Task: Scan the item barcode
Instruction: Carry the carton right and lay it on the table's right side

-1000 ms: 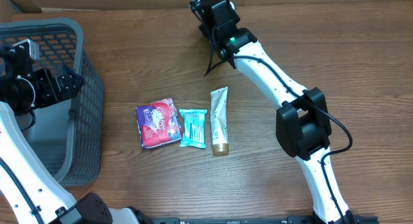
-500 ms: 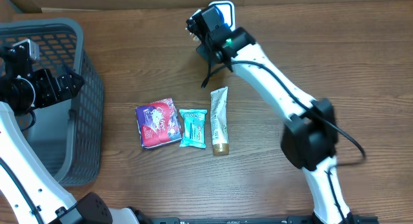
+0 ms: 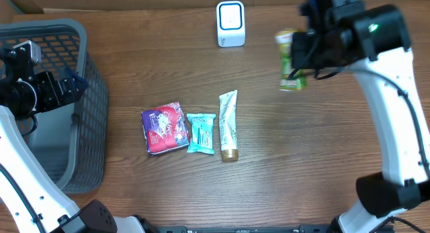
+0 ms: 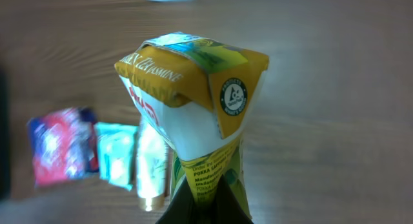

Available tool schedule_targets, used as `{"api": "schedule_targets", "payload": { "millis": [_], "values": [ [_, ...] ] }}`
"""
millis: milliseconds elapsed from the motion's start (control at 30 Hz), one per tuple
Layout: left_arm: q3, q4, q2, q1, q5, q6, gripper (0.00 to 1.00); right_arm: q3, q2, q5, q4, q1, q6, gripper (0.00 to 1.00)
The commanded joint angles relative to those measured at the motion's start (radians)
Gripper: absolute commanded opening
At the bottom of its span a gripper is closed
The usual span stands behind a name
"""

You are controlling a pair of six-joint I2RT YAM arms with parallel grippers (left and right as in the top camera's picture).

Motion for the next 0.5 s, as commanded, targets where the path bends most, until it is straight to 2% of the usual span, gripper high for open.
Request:
{"api": "schedule_targets", "payload": {
  "millis": [0, 200, 367, 467],
  "values": [
    [0.002, 0.001, 0.006, -0.002, -0.002, 0.003, 1.0, -0.088, 0.021, -0.079, 0.028, -0.097, 0.082, 0.04],
    [0.002, 0.001, 0.006, -0.002, -0.002, 0.003, 1.0, -0.407, 0.021, -0.209, 0.252, -0.268, 0.133, 0.04],
    [0.002, 0.001, 0.006, -0.002, -0.002, 0.003, 1.0, -0.696, 0.021, -0.22, 0.527, -0.383, 0.295, 0.04],
    [0.002, 0.001, 0.006, -0.002, -0.002, 0.003, 1.0, -0.794, 0.021, -0.22, 0.629, -0.434, 0.417, 0.04]
  ]
}}
